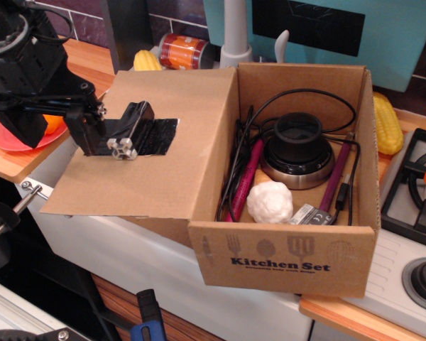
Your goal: Close brown1fbox flap
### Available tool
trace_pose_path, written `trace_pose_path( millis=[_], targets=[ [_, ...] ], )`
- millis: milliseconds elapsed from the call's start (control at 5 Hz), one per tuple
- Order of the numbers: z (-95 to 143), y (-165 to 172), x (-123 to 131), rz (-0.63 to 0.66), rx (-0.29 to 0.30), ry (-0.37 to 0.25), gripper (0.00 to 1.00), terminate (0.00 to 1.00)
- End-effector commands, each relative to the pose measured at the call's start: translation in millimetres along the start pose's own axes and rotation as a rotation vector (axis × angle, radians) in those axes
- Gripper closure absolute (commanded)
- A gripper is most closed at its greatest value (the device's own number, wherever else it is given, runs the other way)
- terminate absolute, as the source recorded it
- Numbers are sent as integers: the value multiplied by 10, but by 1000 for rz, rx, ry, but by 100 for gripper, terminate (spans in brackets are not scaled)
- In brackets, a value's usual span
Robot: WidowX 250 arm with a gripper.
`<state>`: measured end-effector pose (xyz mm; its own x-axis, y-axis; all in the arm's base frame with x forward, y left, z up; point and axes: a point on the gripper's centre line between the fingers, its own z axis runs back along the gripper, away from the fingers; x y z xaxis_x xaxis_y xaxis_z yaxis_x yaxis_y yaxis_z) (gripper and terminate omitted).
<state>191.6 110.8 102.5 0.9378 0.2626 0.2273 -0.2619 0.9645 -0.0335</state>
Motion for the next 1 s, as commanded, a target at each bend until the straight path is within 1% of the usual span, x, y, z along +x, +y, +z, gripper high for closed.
trace_pose_path(
  millis=[0,200,400,600,800],
  targets=[
    [0,0,0,0,0,0,0,0],
    [-33,207,22,-13,58,-38,0,0],
    [-71,377,37,-3,70,-32,0,0],
    [-131,615,50,-10,79,-31,0,0],
    [-291,789,47,-4,53,-18,0,0]
  ],
)
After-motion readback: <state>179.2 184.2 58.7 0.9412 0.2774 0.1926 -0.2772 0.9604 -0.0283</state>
